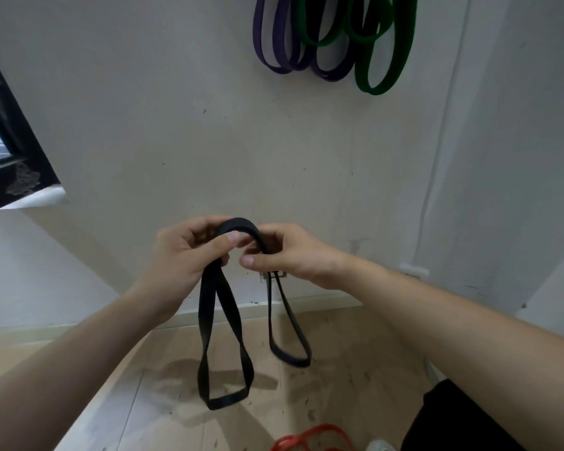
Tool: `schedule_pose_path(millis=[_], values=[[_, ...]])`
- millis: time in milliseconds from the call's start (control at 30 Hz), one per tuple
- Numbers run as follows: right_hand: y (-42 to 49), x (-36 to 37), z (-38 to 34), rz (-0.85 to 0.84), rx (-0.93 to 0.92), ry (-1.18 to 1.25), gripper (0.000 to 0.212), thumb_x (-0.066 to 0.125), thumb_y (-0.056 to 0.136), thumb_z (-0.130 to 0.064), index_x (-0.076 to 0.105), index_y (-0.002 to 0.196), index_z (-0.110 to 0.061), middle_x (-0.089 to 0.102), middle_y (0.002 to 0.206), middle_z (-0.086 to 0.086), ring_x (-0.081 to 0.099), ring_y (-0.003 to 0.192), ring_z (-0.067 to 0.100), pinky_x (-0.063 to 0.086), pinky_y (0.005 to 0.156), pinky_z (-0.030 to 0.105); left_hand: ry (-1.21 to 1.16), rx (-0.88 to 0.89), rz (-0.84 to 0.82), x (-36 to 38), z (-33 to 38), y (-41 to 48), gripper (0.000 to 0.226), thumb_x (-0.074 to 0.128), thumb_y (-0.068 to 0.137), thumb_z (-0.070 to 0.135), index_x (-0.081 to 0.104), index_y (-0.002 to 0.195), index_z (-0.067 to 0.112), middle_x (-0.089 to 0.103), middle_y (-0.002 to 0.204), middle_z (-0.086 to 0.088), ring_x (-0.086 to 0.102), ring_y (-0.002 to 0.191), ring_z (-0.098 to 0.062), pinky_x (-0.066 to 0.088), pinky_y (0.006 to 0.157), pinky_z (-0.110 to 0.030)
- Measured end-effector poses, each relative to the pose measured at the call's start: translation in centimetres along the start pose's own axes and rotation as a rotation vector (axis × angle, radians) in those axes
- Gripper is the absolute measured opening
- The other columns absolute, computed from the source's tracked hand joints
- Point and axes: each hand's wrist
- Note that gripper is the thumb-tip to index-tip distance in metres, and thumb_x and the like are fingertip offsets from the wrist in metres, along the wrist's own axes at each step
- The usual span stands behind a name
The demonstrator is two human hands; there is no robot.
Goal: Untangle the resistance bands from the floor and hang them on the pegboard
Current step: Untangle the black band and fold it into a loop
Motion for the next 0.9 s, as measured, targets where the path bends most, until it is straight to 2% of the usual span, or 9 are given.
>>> schedule_pose_path(millis=[67,133,233,400,567,667,733,833,900], values=[[0.1,0.5,-0.6,0.017,-0.054,0.072,0.030,0.075,0.089,-0.015,0.067,0.116,-0.003,0.071,0.104,0.006,0.068,0.103,0.016,0.052,0.103,0.037,0.025,-0.010,-0.004,0.0,-0.3,0.0,0.025,0.072,0.081,0.027,0.077,0.103,0.016,0.070,0.071,0.005,0.060,0.064,-0.009,0.052,0.064,-0.018],[0.1,0.8,-1.1,0.036,-0.080,0.062,0.021,0.072,0.091,-0.009,0.068,0.110,-0.001,0.070,0.093,0.006,0.068,0.091,0.012,0.057,0.091,0.031,0.045,-0.027,-0.009,-0.2,-0.6,-0.1,0.022,0.072,0.084,0.023,0.077,0.104,0.015,0.071,0.073,0.002,0.061,0.064,-0.008,0.053,0.065,-0.018],[-0.2,0.3,-2.0,0.035,-0.066,0.007,0.015,0.069,0.093,-0.007,0.069,0.107,-0.002,0.069,0.084,0.009,0.068,0.077,0.013,0.057,0.076,0.024,0.037,-0.071,-0.045,-0.6,-0.8,-0.2,0.026,0.071,0.082,0.029,0.074,0.103,0.016,0.073,0.073,0.002,0.066,0.067,-0.008,0.054,0.068,-0.017],[-0.7,-0.2,-3.3,0.053,-0.123,-0.063,0.018,0.065,0.095,-0.007,0.068,0.110,0.002,0.067,0.085,0.009,0.064,0.075,0.015,0.057,0.076,0.024,0.076,-0.160,-0.195,-1.3,-1.5,-0.6,0.024,0.076,0.080,0.032,0.067,0.098,0.019,0.074,0.080,0.001,0.074,0.080,-0.017,0.056,0.075,-0.020],[-0.7,-0.6,-4.6,0.279,-0.241,0.155,0.012,0.056,0.100,-0.005,0.062,0.109,0.000,0.054,0.079,0.006,0.056,0.073,0.016,0.055,0.072,0.023,0.248,-0.252,-0.355,-1.3,-3.1,-1.4,0.007,0.077,0.088,0.023,0.072,0.091,0.021,0.074,0.085,0.000,0.073,0.085,-0.015,0.056,0.076,-0.024],[-0.5,-1.8,-4.8,0.450,-0.241,0.269,0.009,0.054,0.102,-0.010,0.060,0.103,-0.004,0.050,0.075,0.006,0.054,0.068,0.020,0.053,0.068,0.024,0.209,-0.251,-0.296,-1.7,-3.8,-1.4,0.002,0.073,0.091,0.015,0.072,0.092,0.017,0.073,0.081,0.000,0.072,0.083,-0.015,0.055,0.079,-0.025],[-0.4,-2.7,-4.3,0.525,-0.213,0.301,0.012,0.054,0.103,-0.013,0.058,0.104,-0.003,0.050,0.073,0.006,0.053,0.066,0.020,0.052,0.067,0.024,0.159,-0.222,-0.227,-2.0,-4.0,-1.1,0.007,0.071,0.093,0.012,0.074,0.093,0.019,0.072,0.082,-0.001,0.071,0.082,-0.017,0.056,0.081,-0.026],[-0.2,-3.8,-3.0,0.559,-0.143,0.296,0.016,0.055,0.102,-0.015,0.058,0.110,-0.001,0.048,0.071,0.003,0.051,0.062,0.017,0.049,0.066,0.024,0.099,-0.170,-0.093,-2.3,-4.1,-0.8,0.017,0.070,0.093,0.012,0.072,0.108,0.022,0.074,0.081,0.000,0.072,0.078,-0.017,0.057,0.079,-0.024],[-0.1,-4.7,-1.9,0.556,-0.072,0.297,0.013,0.058,0.100,-0.013,0.058,0.107,-0.002,0.046,0.069,0.002,0.047,0.058,0.015,0.047,0.066,0.026,0.068,-0.130,0.001,-2.6,-4.0,-0.7,0.026,0.072,0.092,0.014,0.066,0.116,0.023,0.075,0.080,-0.001,0.072,0.076,-0.017,0.057,0.078,-0.024]])
Point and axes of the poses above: each hand's wrist, its own y-axis towards the middle knuckle, its own x-axis out of the palm, z = x × y
